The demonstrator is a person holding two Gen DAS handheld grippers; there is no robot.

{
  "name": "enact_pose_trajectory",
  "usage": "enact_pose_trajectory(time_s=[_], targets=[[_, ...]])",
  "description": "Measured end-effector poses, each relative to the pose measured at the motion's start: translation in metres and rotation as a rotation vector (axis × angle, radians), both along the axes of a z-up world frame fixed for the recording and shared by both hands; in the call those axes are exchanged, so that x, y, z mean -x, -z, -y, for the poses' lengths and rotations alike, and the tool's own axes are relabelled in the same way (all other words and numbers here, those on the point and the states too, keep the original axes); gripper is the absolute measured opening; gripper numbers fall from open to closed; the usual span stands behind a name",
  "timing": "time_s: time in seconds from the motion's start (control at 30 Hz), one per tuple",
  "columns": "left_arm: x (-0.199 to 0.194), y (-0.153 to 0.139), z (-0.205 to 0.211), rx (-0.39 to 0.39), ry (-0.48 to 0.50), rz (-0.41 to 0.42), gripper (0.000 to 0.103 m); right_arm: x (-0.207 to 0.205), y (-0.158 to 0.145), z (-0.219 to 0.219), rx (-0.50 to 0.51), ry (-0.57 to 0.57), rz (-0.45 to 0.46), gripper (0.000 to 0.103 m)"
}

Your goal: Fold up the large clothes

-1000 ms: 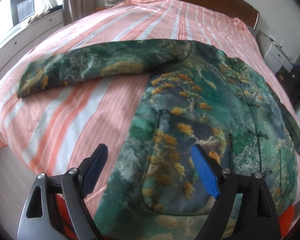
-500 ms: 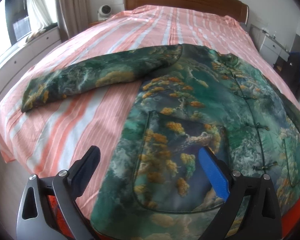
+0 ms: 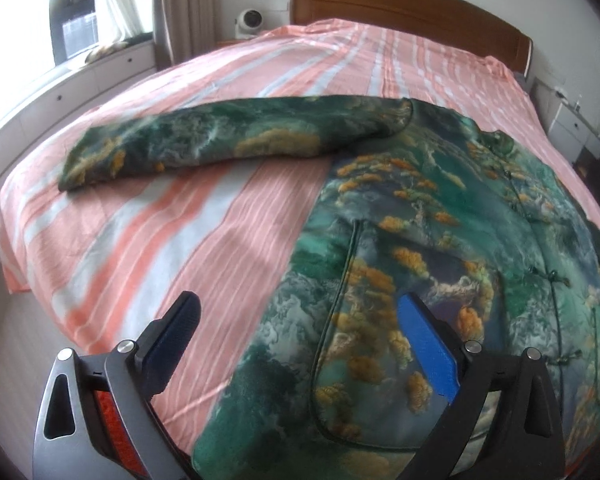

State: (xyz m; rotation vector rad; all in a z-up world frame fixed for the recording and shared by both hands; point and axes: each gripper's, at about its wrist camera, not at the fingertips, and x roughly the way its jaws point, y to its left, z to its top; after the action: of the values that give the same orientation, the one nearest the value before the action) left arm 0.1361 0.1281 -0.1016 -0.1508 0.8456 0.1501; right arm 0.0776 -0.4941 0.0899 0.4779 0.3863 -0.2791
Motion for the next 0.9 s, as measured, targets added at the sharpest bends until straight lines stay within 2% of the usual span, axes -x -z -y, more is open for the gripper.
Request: enact_pose_trajectory(time_s=[0.07,0.17,0.23,0.3,0.37,0.4,0.43,0.47,0.5,0.6,0.7,0.8,0.87,0.9], targets=[[0.005,0.002,-0.002,-0.013,0.007,0.024,0.099,-0.041,-0.021,-0.054,0.032,-0.111,0.022,0.009],[0.013,0.006,-0.006,-0.057,0.007,0.043,0.099,-0.102,-0.028,-0.134,0.069,-0.247,0.023,0.009],[0.015,0.009,-0.01,-0.075,0.007,0.04,0.099,-0.14,-0.016,-0.185,0.094,-0.316,0.002,0.009],[0.015,0.013,-0.014,-0.067,0.006,0.029,0.099,-0.178,0.015,-0.236,0.119,-0.368,-0.045,0.01],[0.013,0.015,-0.017,-0.038,0.005,0.02,0.099,-0.202,0.045,-0.264,0.113,-0.402,-0.094,0.018],[0.011,0.016,-0.019,-0.027,0.001,0.017,0.099,-0.219,0.069,-0.28,0.079,-0.443,-0.156,0.038],[0.01,0.017,-0.02,-0.019,-0.004,0.013,0.099,-0.233,0.097,-0.292,0.016,-0.493,-0.233,0.067],[0.01,0.018,-0.021,-0.014,-0.006,0.01,0.099,-0.239,0.111,-0.297,-0.026,-0.518,-0.27,0.071],[0.01,0.02,-0.022,-0.009,-0.006,0.006,0.099,-0.24,0.13,-0.302,-0.074,-0.541,-0.306,0.071],[0.008,0.022,-0.024,0.015,-0.008,-0.003,0.1,-0.229,0.141,-0.303,-0.056,-0.568,-0.314,0.071],[0.006,0.023,-0.022,0.023,-0.006,-0.006,0.1,-0.205,0.123,-0.279,0.075,-0.558,-0.282,0.073],[0.003,0.025,-0.017,0.029,0.013,-0.017,0.101,-0.175,0.108,-0.251,0.268,-0.441,-0.279,0.087],[0.0,0.028,-0.012,0.022,0.026,-0.032,0.102,-0.171,0.116,-0.225,0.336,-0.365,-0.323,0.088],[-0.001,0.031,-0.01,0.01,0.03,-0.041,0.102,-0.176,0.124,-0.214,0.331,-0.339,-0.359,0.088]])
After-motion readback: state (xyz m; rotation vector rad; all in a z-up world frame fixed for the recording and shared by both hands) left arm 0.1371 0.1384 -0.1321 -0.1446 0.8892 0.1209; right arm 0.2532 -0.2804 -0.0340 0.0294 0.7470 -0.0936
